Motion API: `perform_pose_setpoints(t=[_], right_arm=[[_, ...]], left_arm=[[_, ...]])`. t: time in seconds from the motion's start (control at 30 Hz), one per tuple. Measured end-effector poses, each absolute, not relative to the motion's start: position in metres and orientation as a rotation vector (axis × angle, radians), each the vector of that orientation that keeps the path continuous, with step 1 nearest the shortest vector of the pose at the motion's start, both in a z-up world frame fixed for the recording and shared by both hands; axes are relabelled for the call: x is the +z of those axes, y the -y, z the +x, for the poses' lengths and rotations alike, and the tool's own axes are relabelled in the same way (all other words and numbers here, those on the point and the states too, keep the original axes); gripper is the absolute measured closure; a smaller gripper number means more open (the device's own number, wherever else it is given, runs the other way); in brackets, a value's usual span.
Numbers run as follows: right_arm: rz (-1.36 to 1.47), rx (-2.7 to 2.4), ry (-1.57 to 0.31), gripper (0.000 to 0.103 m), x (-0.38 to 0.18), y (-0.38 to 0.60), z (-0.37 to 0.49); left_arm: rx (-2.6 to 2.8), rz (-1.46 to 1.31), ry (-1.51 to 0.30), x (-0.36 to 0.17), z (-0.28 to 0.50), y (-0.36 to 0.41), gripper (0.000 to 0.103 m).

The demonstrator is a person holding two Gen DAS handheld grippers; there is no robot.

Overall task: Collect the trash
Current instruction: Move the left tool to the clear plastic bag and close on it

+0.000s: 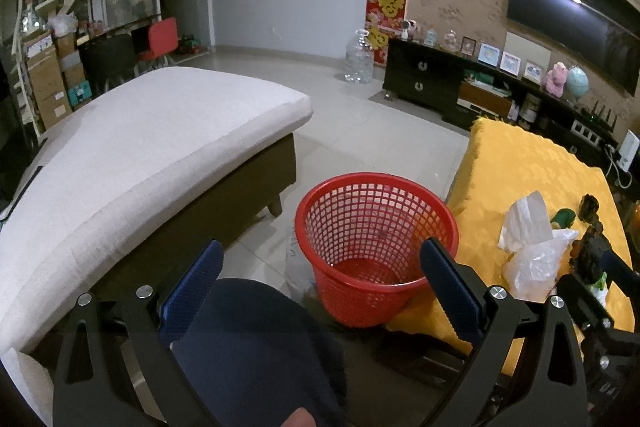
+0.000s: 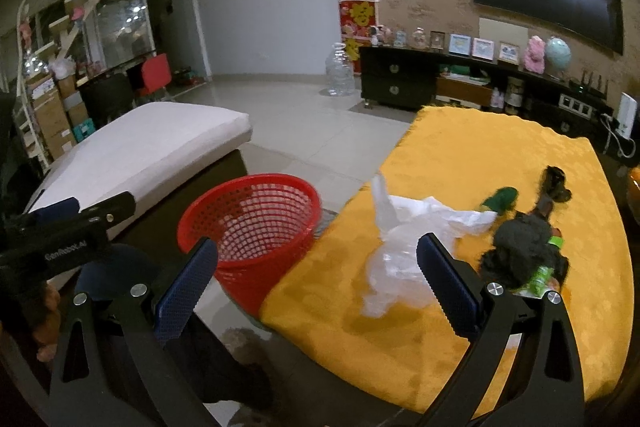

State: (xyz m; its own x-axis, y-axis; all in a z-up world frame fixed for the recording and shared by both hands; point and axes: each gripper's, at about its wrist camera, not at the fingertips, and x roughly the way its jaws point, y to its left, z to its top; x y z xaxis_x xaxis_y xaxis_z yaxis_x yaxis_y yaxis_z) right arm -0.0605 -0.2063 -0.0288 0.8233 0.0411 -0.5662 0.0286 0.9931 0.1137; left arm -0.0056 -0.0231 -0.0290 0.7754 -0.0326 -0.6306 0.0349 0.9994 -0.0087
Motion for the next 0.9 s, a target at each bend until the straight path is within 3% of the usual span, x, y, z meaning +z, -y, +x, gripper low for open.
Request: perform_pose_setpoints(t=[0.5, 0.9], right_arm=[[0.199, -0.243, -0.629, 0.007, -0.049, 0.314, -0.090], [0.270, -0.342, -0.614, 0.007, -0.058, 0.369, -0.110]], left_arm=[[-0.160, 0.111, -0.741, -0.050, 0.012, 0.076, 0.008], [-0.446, 0.287, -0.801, -0.080, 0.024, 0.178, 0.008]])
